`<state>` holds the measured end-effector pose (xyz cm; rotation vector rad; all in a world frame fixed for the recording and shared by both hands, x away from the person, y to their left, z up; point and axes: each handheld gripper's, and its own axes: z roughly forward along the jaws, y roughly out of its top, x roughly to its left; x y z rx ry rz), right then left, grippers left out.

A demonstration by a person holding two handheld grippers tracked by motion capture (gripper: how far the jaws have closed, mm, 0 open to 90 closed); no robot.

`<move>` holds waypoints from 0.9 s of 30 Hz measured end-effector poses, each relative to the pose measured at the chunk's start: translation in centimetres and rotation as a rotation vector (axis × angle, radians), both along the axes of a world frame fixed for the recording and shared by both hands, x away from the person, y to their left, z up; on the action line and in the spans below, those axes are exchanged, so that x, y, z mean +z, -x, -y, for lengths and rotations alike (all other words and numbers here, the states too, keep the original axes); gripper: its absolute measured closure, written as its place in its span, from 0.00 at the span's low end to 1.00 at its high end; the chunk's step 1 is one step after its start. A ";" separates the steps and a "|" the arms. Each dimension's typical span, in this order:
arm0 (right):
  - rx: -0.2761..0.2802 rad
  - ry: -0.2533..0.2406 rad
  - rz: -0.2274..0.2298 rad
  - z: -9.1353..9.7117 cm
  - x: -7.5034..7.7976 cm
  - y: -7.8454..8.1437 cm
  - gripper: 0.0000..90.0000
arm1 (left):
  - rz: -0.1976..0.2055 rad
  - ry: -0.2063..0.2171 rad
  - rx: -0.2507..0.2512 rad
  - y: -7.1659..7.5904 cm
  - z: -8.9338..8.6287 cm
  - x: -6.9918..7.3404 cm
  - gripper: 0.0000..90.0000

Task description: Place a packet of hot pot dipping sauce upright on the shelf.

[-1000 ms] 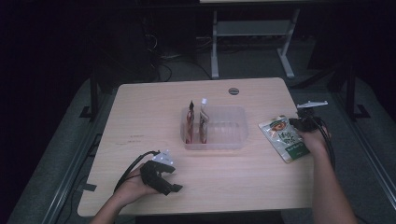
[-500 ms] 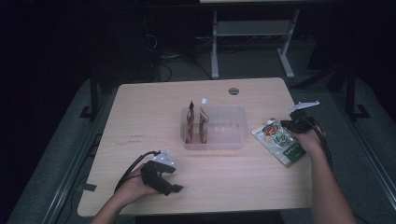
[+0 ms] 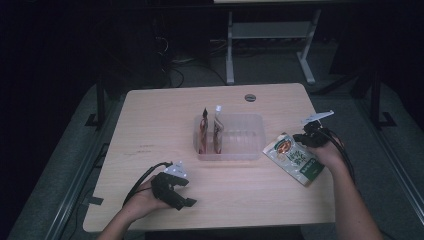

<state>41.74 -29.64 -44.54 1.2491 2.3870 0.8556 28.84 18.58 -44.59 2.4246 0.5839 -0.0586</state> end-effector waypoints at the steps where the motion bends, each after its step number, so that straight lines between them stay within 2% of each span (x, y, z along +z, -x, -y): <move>1: 0.013 0.001 -0.001 -0.2 0.0 0.1 1.00 | 0.001 0.000 -0.002 0.0 0.0 0.0 0.23; 5: 0.063 0.010 -0.002 -1.0 0.3 0.8 1.00 | 0.000 0.001 -0.008 0.0 0.1 0.0 0.23; 11: 0.109 -0.007 -0.022 -1.9 0.3 1.6 1.00 | 0.001 0.006 -0.015 0.1 0.3 0.0 0.23; 27: 0.284 -0.030 -0.071 -4.8 0.3 4.5 1.00 | 0.004 0.000 -0.024 0.1 0.4 0.0 0.23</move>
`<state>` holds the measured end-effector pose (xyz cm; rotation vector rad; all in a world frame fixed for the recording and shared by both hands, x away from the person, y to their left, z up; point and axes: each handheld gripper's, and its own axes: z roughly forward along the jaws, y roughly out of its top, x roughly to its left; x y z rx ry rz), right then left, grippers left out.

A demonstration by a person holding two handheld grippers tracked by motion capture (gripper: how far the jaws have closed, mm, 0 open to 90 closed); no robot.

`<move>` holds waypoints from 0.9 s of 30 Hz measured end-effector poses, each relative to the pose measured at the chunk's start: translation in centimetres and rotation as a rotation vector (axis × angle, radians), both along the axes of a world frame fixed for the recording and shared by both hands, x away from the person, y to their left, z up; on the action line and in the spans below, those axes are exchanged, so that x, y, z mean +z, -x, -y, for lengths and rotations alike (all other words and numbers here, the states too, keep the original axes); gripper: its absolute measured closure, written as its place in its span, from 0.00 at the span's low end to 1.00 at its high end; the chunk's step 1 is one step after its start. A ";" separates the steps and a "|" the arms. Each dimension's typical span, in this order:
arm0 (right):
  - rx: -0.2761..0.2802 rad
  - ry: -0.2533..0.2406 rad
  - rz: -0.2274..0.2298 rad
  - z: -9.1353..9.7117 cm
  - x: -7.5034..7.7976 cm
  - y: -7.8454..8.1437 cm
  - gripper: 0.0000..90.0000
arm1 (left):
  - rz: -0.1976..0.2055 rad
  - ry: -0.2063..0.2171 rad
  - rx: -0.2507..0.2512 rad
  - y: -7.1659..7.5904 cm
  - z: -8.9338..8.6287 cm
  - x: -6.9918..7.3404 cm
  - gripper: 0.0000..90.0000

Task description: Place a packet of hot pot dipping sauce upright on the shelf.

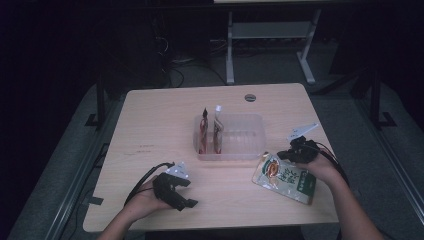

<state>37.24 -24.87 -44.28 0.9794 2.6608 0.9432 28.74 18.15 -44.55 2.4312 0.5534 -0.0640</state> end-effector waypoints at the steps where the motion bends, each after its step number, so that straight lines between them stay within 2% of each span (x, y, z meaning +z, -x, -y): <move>1: 0.008 0.001 -0.010 -0.2 0.0 0.2 1.00 | 0.001 0.000 0.000 0.0 0.0 0.0 0.23; 8: 0.096 0.033 -0.030 -2.3 -0.5 1.5 1.00 | 0.001 0.002 0.001 0.0 -0.1 0.0 0.23; 13: 0.154 0.003 -0.040 -3.5 -0.4 2.6 1.00 | 0.001 0.002 0.001 0.1 -0.1 0.1 0.23; 14: 0.164 0.007 -0.030 -3.6 -0.3 2.7 1.00 | 0.002 0.002 0.000 0.1 -0.1 0.1 0.23; 18: 0.153 -0.014 -0.018 -3.2 0.5 3.4 1.00 | 0.006 0.011 0.004 0.1 -0.1 0.1 0.23; 20: 0.145 -0.036 -0.004 -2.2 0.8 3.8 1.00 | 0.005 0.011 0.005 0.1 -0.1 0.0 0.23; 27: 0.110 -0.043 -0.025 -0.1 0.8 4.9 1.00 | 0.005 0.015 0.006 0.1 0.1 0.0 0.23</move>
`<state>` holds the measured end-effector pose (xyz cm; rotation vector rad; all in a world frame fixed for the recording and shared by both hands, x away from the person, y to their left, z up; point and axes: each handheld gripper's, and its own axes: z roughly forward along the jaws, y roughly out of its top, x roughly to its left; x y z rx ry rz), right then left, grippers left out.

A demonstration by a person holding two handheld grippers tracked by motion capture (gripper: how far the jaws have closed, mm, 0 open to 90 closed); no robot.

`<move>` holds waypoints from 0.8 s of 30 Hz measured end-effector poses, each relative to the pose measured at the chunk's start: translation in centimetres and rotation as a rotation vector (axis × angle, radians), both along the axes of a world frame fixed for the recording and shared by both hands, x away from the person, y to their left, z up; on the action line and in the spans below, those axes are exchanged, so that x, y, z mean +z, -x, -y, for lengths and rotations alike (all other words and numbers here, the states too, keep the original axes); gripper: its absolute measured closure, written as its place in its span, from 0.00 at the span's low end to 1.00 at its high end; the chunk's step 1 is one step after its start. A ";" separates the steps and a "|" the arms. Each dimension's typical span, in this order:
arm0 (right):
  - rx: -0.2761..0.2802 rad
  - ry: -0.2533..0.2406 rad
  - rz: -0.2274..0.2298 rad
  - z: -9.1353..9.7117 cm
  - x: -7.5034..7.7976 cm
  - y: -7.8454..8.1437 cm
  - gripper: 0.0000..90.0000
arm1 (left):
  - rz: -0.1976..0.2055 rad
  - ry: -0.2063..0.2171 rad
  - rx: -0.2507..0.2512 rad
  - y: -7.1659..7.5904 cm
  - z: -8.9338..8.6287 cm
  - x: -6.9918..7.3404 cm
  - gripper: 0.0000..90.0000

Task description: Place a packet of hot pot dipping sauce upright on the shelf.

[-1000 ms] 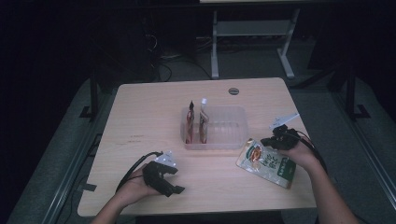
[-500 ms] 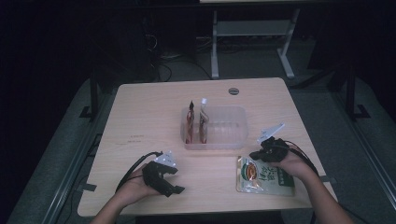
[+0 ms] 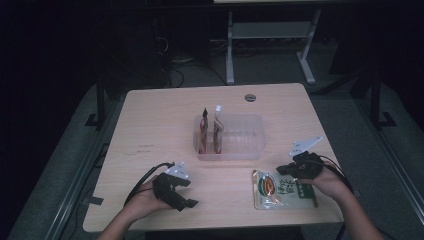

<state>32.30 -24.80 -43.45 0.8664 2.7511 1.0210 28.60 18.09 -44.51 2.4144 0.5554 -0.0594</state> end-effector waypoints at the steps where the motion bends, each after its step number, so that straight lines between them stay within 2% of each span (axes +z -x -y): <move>1: -0.002 0.002 -0.004 0.3 -0.1 0.1 1.00 | 0.001 -0.005 -0.001 0.0 0.0 0.0 0.23; 5: 0.008 0.006 -0.033 0.5 -0.7 0.3 1.00 | 0.002 -0.008 -0.010 -0.1 0.1 0.1 0.23; 9: 0.090 0.027 -0.057 -0.8 -1.2 0.5 1.00 | 0.002 -0.006 -0.009 0.0 0.1 0.1 0.23; 14: 0.143 0.021 -0.068 -2.6 -1.5 0.7 1.00 | -0.001 -0.003 -0.002 0.0 0.0 0.0 0.23; 17: 0.189 0.050 -0.026 -3.5 -1.8 0.5 1.00 | 0.000 -0.008 -0.011 0.0 0.1 0.0 0.23; 19: 0.194 0.053 -0.030 -3.9 -1.9 0.5 1.00 | 0.002 -0.009 -0.012 0.0 0.1 0.0 0.23; 24: 0.247 0.068 -0.016 -6.0 -2.2 0.7 1.00 | -0.002 -0.012 -0.016 0.0 0.3 0.0 0.23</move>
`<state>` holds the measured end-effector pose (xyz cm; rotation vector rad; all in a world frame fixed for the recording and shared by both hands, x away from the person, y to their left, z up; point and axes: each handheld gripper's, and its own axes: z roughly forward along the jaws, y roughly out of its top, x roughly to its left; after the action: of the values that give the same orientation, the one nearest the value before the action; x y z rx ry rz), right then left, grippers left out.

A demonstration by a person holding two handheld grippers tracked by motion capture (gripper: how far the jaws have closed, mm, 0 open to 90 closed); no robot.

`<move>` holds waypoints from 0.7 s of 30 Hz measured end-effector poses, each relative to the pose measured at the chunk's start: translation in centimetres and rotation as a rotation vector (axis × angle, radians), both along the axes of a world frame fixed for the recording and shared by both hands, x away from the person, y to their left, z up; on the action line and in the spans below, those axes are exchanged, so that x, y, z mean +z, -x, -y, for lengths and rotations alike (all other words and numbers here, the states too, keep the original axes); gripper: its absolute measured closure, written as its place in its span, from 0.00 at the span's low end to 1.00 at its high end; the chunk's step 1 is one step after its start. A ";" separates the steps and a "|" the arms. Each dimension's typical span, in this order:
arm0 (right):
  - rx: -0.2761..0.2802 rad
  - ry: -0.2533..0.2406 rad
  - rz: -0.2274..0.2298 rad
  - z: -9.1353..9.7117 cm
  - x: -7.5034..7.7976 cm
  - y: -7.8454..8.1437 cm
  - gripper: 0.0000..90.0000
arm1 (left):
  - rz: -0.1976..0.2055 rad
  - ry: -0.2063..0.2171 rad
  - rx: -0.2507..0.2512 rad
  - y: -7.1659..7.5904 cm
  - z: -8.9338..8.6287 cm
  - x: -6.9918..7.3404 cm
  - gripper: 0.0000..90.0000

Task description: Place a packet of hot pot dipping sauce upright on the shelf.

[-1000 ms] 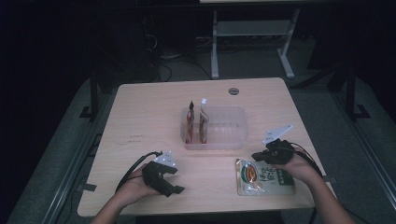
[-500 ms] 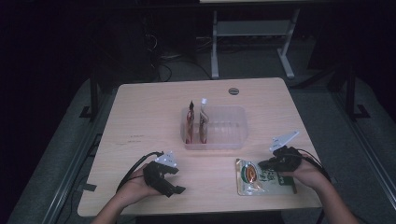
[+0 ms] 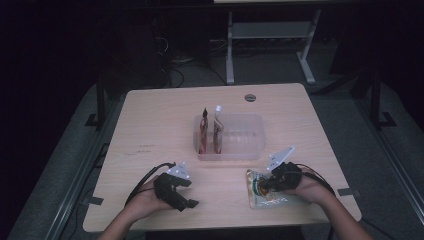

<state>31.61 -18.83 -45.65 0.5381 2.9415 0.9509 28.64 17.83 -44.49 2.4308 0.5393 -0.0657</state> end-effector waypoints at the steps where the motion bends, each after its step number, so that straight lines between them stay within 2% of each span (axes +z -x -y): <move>1: 0.010 0.003 -0.005 -0.4 -0.1 0.0 1.00 | 0.000 0.000 -0.001 0.0 0.0 0.0 0.23; 5: 0.033 0.006 0.000 -1.8 -0.1 -0.1 1.00 | -0.002 0.000 0.003 0.0 0.0 0.0 0.23; 13: 0.098 -0.021 0.000 -5.3 -0.3 0.0 1.00 | 0.000 0.002 0.004 0.0 -0.2 0.1 0.23; 21: 0.181 -0.041 0.016 -10.0 -0.3 0.3 1.00 | 0.014 0.007 -0.002 0.1 -0.1 0.3 0.23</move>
<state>31.31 -8.84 -45.98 0.2661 3.0027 1.0265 28.56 17.95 -44.17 2.4235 0.5295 -0.0514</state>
